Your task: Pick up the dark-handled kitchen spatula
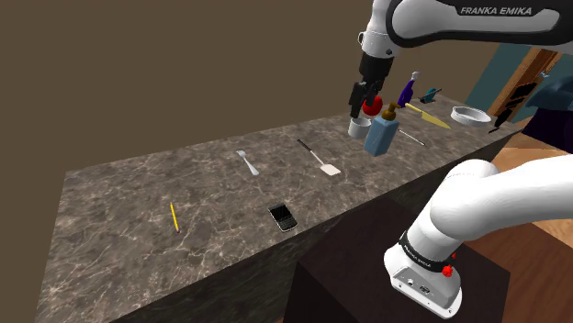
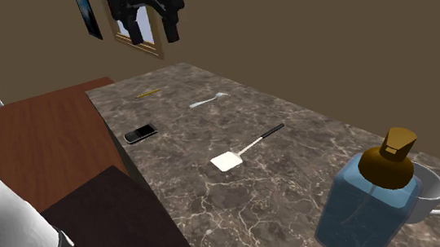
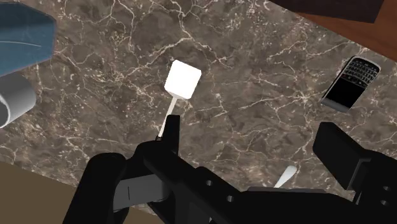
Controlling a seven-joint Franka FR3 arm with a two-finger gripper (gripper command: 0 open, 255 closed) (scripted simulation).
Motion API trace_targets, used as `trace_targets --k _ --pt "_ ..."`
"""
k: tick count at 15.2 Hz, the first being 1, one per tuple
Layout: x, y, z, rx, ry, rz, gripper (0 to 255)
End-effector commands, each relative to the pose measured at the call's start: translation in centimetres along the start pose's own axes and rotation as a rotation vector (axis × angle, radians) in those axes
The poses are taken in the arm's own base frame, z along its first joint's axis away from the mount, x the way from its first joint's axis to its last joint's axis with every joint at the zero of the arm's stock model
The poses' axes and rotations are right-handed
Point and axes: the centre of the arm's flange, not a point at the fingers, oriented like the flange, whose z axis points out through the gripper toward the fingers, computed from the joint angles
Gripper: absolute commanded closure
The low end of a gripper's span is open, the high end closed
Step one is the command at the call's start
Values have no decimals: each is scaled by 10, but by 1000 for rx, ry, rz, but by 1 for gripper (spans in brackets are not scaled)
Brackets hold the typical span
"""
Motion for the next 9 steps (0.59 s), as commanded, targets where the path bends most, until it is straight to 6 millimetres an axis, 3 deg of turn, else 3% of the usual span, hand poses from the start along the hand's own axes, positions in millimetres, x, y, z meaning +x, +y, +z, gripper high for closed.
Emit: trace_targets --k 1,9 --pt "0 0 0 0 0 0 0" --pt "54 27 87 24 9 103 0"
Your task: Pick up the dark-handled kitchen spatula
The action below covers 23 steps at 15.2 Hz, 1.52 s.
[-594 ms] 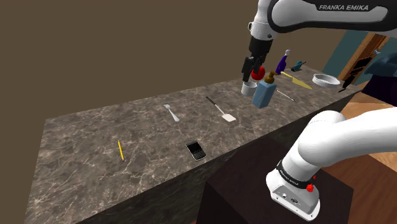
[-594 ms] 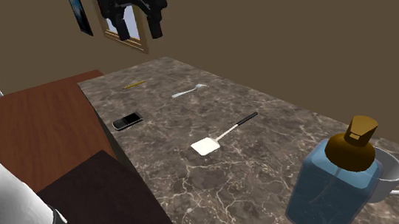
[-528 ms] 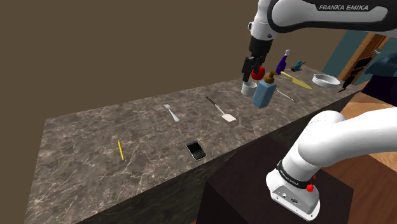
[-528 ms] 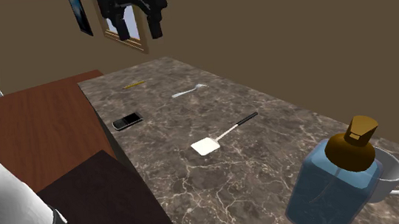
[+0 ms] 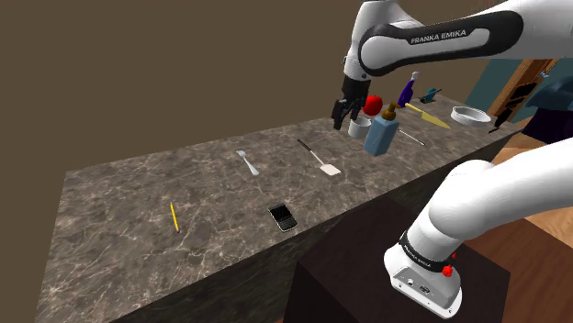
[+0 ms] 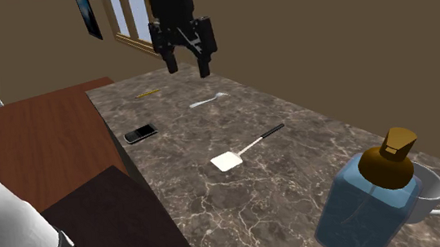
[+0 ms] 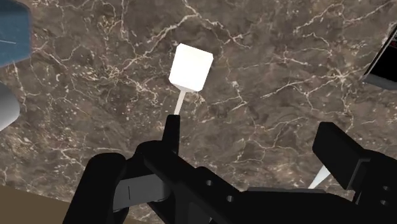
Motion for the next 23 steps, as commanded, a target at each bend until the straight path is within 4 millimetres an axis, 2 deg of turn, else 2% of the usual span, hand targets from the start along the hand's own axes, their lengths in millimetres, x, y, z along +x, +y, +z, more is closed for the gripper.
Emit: trace_targets --k 1,19,23 --pt "16 9 21 5 5 27 0" --pt "133 77 215 59 25 257 0" --pt "132 75 236 59 25 257 0"
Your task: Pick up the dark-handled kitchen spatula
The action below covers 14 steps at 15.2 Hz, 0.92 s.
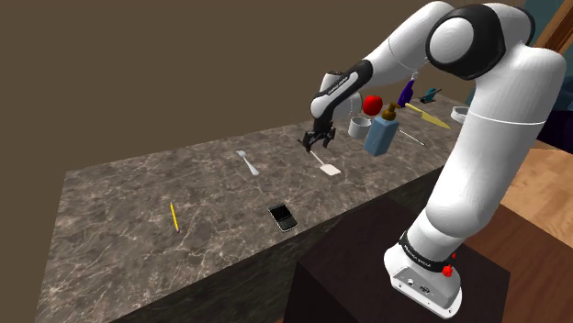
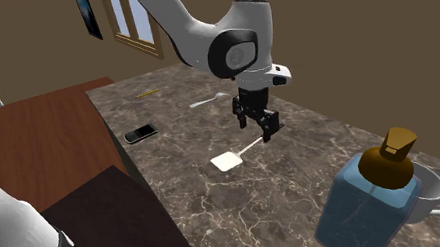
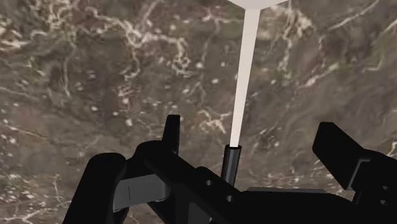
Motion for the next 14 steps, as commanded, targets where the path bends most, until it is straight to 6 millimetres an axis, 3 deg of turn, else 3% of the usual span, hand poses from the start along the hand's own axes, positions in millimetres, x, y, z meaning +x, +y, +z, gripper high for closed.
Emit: trace_targets --k 1,6,7,14 --pt "-1 0 11 0 1 1 0" --pt "-2 0 24 0 1 1 0" --pt "-2 0 25 0 1 1 255" --pt "-2 0 25 0 1 1 255"
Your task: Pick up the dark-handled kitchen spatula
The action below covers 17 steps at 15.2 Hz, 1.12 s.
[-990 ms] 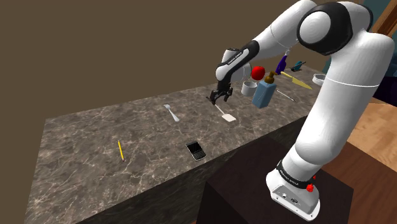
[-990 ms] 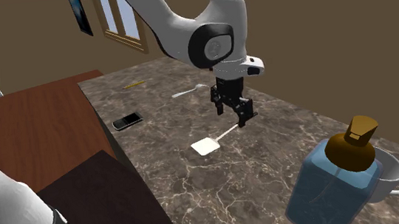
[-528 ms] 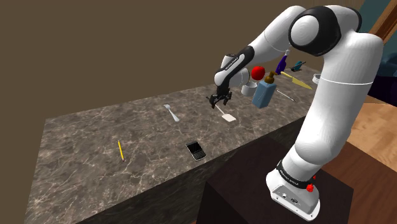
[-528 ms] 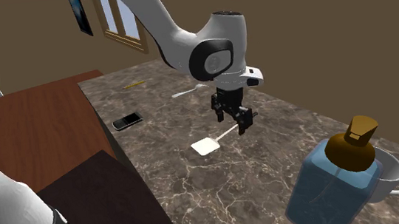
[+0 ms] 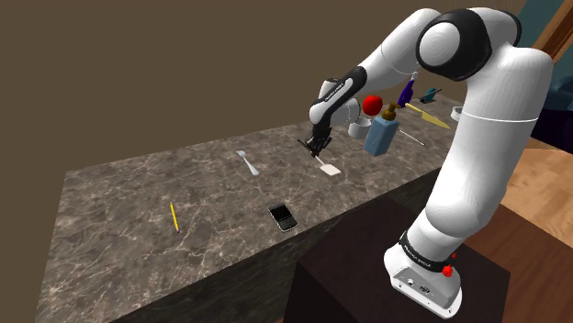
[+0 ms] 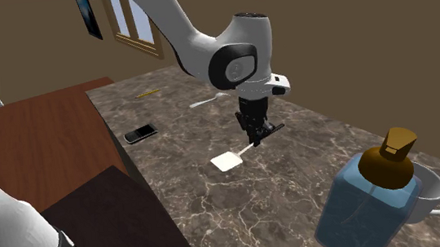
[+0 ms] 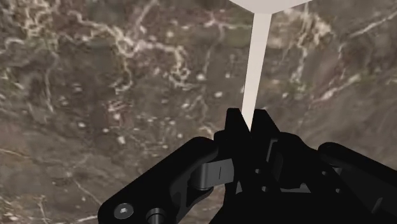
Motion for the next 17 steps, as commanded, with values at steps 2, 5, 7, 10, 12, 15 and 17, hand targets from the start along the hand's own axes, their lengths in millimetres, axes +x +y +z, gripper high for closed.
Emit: trace_targets --k 2,5,7,10,12,15,17 --pt "0 0 0 0 0 0 255" --pt "1 0 -16 0 0 0 255" --pt "2 0 -27 0 0 0 255" --pt "3 0 -42 0 0 0 255" --pt "3 0 -53 0 0 0 255" --pt "5 0 -69 0 0 0 255" --pt "5 0 -79 0 0 0 255"
